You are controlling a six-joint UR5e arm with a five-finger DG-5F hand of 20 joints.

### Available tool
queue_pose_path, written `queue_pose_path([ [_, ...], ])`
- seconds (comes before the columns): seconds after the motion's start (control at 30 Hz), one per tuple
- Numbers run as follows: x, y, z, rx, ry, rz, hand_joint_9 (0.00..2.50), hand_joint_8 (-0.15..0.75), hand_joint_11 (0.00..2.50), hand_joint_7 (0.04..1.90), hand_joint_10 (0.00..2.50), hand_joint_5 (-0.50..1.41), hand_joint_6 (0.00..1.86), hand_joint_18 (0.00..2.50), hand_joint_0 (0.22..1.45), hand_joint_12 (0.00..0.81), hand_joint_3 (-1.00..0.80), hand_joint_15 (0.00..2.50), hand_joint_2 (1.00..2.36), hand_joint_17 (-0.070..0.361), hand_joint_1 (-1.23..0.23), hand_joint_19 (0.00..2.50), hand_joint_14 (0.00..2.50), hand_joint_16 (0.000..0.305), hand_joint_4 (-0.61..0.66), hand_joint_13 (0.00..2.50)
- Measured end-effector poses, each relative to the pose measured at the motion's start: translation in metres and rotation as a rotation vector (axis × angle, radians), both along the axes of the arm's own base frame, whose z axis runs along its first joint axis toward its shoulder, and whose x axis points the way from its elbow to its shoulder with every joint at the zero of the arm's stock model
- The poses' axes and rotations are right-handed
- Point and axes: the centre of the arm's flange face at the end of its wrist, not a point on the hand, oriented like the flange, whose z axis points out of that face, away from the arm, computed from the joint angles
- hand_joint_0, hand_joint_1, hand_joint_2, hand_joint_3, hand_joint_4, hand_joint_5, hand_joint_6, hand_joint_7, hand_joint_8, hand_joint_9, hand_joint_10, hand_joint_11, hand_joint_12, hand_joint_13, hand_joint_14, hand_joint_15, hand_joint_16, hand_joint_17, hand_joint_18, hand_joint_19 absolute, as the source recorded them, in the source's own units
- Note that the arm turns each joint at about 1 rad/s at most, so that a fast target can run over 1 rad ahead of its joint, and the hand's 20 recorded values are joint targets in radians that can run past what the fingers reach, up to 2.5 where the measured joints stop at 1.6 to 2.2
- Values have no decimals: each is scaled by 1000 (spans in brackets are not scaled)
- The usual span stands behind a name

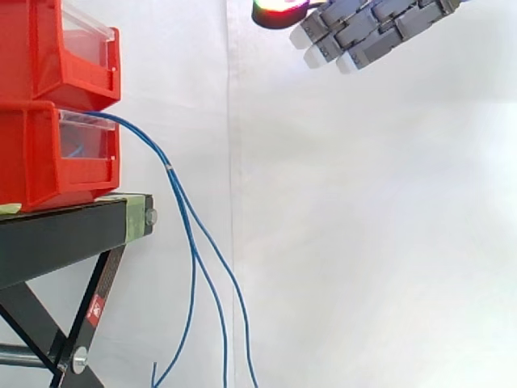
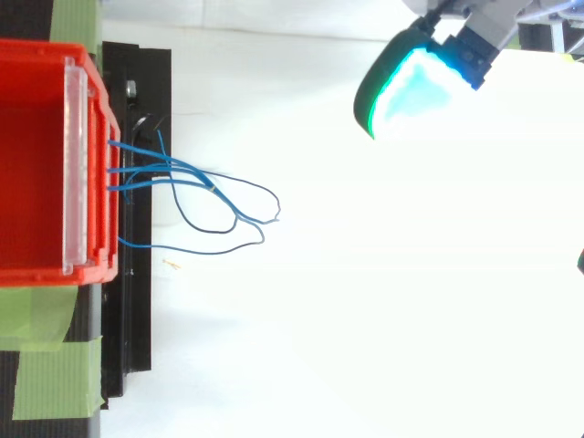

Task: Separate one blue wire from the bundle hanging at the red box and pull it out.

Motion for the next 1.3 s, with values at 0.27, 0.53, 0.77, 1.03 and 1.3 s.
queue_pose_path([
  [0.27, 3, -2, -14, -148, 74, -11, 154, 288, 35, 752, 0, -253, 502, 0, 544, 392, -500, 183, 1000, 136, -732, 98, 5, 61, 222, 46],
  [0.53, 4, -11, -46, -273, 231, -82, 174, 294, 50, 766, 0, -247, 502, 0, 537, 395, -500, 192, 1000, 137, -720, 108, 4, 61, 233, 60],
  [0.77, 2, -10, -79, -273, 217, -85, 232, 309, 18, 750, 0, -237, 501, 8, 525, 413, -500, 168, 1000, 141, -738, 77, 4, 63, 251, 118],
  [1.03, 1, -9, -119, -221, 124, -109, 245, 314, 27, 746, 0, -235, 502, 23, 516, 418, -500, 181, 1000, 143, -718, 93, 4, 63, 257, 129],
  [1.3, 6, -7, -148, -199, 9, -171, 265, 320, 44, 745, 0, -233, 501, 36, 511, 420, -500, 181, 1000, 144, -706, 106, 4, 64, 258, 139],
])
